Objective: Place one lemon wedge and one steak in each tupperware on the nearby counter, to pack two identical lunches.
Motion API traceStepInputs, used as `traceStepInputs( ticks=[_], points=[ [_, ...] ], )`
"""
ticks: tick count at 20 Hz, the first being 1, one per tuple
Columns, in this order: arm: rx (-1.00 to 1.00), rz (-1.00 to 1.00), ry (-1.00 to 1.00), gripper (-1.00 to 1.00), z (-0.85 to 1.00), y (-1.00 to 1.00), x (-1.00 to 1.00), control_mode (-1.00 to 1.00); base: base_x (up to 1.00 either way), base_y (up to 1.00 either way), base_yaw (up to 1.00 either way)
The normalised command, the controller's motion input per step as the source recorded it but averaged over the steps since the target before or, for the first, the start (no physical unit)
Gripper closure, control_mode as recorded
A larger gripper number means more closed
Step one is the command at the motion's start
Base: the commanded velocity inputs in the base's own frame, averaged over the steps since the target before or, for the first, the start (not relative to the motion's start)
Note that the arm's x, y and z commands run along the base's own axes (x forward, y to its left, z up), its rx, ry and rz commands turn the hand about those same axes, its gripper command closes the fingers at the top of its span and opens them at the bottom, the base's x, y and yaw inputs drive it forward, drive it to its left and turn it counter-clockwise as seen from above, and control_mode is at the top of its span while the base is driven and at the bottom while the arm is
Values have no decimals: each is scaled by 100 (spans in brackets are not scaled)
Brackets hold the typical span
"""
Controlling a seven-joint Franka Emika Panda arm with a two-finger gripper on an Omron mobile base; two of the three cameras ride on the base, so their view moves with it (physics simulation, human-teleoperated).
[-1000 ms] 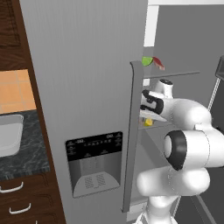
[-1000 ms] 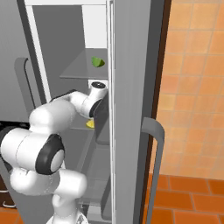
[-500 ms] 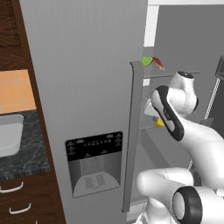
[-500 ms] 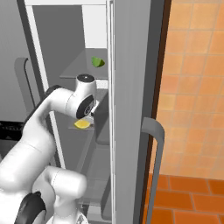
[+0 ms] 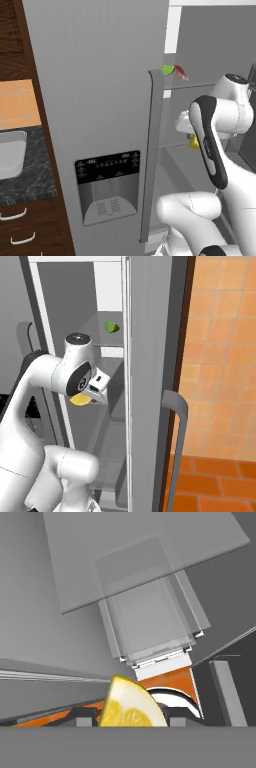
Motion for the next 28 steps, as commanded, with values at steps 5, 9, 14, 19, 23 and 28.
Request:
traceStepInputs(
  ticks=[5,9,14,19,23,28],
  points=[
    [-1,0,0,100,7,1,-19,100,-80,32,1],
    [0,0,0,100,0,0,0,100,-100,99,5],
    [0,0,0,100,0,0,0,100,-75,100,4],
    [0,0,0,100,0,0,0,100,-19,100,1],
    [0,0,0,100,0,0,0,100,0,100,0],
    [0,0,0,100,0,0,0,100,0,100,0]
  ],
)
